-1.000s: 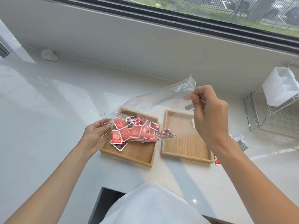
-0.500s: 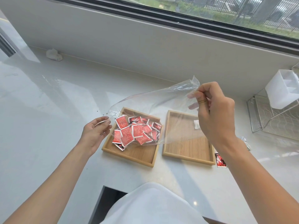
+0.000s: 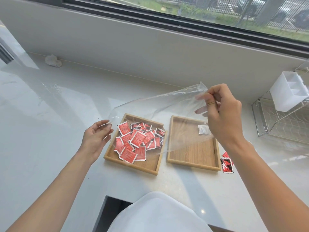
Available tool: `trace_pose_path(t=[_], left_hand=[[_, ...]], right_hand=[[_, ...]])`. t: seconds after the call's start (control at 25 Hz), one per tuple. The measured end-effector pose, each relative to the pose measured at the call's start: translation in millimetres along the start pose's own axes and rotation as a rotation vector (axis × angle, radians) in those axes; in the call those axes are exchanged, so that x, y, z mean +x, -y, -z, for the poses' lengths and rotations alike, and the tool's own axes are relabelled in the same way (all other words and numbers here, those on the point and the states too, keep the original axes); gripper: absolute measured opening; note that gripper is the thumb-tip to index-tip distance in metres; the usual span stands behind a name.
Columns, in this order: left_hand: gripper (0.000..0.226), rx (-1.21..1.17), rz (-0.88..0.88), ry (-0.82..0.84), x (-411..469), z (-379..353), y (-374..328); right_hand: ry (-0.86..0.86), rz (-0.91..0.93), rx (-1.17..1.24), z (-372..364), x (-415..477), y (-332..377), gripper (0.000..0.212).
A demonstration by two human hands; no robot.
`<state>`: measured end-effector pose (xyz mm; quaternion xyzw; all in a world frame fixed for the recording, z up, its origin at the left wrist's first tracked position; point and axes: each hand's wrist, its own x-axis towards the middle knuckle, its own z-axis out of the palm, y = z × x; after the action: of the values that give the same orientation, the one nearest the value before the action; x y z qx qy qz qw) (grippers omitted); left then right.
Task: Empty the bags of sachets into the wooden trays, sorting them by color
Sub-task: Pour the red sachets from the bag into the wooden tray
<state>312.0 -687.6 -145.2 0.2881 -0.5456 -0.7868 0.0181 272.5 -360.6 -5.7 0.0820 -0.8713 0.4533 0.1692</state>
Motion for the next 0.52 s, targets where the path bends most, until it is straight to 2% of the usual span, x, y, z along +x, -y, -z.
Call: trace_pose_path(t=[0.12,0.28,0.52], left_hand=[[0.026,-0.028,-0.045,0.030,0.3,0.1,-6.5],[0.034,-0.031,-0.092,0.088,5.6,-8.1,-13.9],[0.040,0.024,-0.112,0.084,17.3,-31.7,-21.4]], right_hand=[[-0.024,-0.084,0.114,10.6,3.9,-5.3,0.018],[-0.023,-0.164,0.223,19.4,7.9,-21.4,0.006],[0.038,-0.338,0.448,28.6,4.9,-45.9,0.021]])
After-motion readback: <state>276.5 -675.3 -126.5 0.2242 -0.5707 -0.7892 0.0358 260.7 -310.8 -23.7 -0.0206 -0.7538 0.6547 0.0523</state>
